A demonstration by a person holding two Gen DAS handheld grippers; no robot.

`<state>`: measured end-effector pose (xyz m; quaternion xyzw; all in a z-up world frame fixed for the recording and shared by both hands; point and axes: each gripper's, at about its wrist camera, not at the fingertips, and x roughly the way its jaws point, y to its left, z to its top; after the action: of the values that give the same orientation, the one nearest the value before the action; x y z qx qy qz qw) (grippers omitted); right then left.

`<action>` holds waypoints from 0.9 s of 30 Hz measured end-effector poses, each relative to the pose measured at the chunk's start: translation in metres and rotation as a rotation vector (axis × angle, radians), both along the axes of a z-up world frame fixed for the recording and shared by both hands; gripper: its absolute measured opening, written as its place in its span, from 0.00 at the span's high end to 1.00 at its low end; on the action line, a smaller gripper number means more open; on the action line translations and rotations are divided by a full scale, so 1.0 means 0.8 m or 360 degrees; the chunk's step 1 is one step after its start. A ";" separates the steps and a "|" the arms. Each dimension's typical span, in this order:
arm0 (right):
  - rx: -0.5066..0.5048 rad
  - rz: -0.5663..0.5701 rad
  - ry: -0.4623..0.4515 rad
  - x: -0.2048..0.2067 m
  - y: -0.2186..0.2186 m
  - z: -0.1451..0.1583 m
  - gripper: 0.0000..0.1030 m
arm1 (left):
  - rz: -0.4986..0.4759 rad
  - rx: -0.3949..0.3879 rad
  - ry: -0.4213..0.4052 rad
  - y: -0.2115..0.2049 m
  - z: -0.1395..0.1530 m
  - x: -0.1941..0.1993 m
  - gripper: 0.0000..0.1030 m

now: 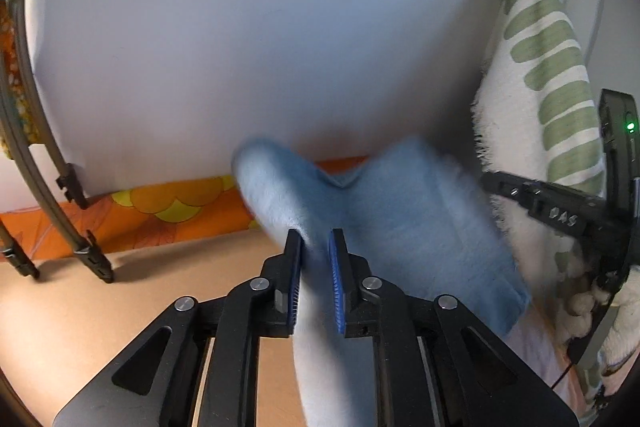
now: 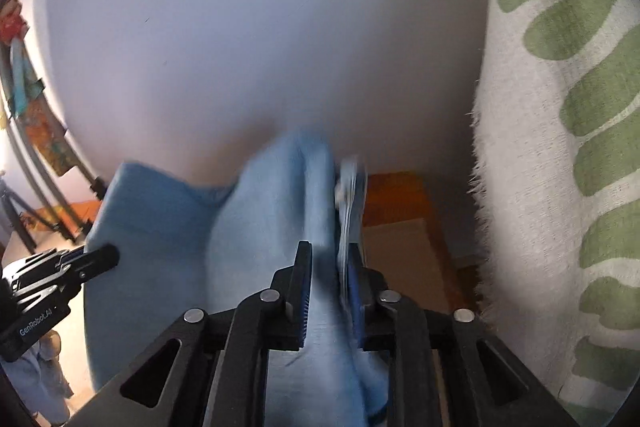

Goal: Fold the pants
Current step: 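Lift the held edge with both grippers and fold it over the stack, then open both grippers and pull them back from the folded jeans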

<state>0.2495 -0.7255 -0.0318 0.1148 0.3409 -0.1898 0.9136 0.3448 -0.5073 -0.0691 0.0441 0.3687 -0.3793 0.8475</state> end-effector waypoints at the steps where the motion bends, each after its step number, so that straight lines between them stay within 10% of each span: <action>1: 0.0003 -0.0009 -0.0015 -0.003 -0.002 0.002 0.74 | 0.0004 -0.0001 -0.0004 0.002 0.001 0.000 0.84; 27: -0.0022 0.0079 -0.0155 -0.102 0.106 0.095 0.67 | -0.0071 -0.0031 -0.0146 0.083 0.113 -0.101 0.64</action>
<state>0.1680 -0.6408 0.0444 0.1091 0.2975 -0.1634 0.9343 0.2637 -0.4413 0.0214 0.0614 0.3247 -0.3993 0.8552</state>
